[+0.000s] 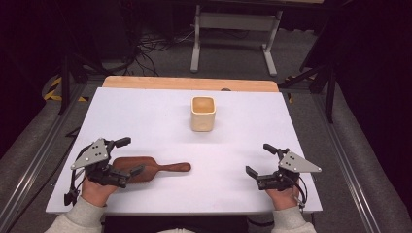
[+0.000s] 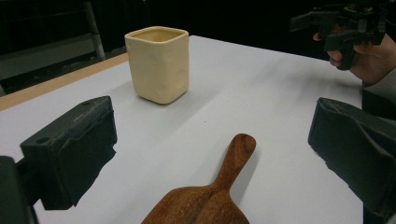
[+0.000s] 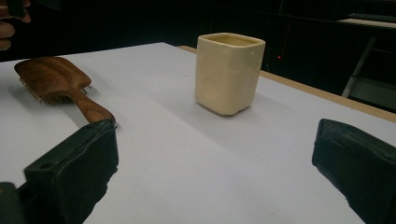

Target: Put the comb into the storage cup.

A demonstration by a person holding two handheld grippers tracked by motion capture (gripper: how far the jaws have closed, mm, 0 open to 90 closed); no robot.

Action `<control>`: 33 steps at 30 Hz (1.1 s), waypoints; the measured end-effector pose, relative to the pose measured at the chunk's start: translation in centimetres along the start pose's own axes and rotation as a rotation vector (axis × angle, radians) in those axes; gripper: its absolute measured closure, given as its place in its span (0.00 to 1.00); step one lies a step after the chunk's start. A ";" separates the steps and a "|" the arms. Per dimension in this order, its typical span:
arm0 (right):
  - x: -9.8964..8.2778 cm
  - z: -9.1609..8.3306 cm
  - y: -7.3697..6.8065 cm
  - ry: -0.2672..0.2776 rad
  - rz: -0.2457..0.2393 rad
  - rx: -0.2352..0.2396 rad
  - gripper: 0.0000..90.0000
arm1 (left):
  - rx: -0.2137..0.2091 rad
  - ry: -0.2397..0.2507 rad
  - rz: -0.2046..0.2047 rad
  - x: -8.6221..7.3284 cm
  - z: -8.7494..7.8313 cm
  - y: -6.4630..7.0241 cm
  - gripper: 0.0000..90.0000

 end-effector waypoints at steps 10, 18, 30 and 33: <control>0.0 0.2 -0.2 -0.005 -0.001 0.017 0.02 | -0.061 -0.127 0.001 0.8 1.0 -0.1 0.23; 0.0 0.1 -0.2 -0.009 -0.002 0.020 0.02 | -0.048 -0.269 0.009 2.2 3.7 -0.1 0.79; -0.1 0.1 -0.1 -0.006 0.002 0.028 0.02 | -0.043 -0.459 -0.011 2.8 7.8 -0.7 1.00; -0.1 0.1 -0.1 -0.007 0.004 0.027 0.02 | -0.043 -0.498 -0.019 2.8 8.4 -1.0 1.00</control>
Point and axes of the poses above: each handheld gripper's, and its own axes: z roughly forward along the jaws, x roughly out of its top, y roughly to its right, the point moved 2 cm from there along z, roughly forward along the jaws, and after that the axes turned 8 degrees about -x, right-handed, at the moved point
